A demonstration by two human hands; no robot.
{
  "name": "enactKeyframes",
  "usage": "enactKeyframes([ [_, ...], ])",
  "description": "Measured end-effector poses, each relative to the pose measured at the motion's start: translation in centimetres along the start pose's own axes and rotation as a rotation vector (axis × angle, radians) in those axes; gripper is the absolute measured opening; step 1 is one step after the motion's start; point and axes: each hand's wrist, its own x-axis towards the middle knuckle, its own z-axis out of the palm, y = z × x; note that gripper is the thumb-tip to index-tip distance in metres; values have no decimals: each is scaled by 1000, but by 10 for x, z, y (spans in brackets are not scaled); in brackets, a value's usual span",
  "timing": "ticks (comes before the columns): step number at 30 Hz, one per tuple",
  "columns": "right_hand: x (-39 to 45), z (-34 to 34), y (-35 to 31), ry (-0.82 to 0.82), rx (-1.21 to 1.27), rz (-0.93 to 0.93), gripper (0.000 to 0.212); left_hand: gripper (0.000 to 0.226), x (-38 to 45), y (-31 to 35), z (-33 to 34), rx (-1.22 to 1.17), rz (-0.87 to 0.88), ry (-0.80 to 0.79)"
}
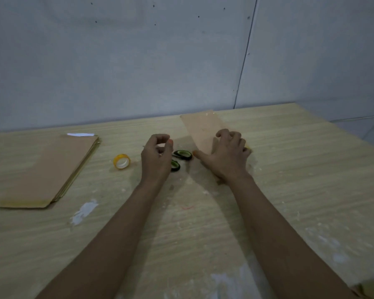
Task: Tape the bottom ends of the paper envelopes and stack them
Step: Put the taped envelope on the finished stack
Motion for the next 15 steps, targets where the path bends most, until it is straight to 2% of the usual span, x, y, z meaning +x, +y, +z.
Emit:
enactKeyframes([
  [3,16,3,6,15,-46,66,85,9,-6,-4,1,143,184,-90],
  [7,39,8,8,-18,-138,134,92,17,-4,-9,2,368,389,-234],
  [10,59,13,8,-71,-152,152,96,21,-6,-13,2,471,411,-313],
  [15,84,21,10,-172,-167,164,100,21,-6,-18,2,474,403,-362],
])
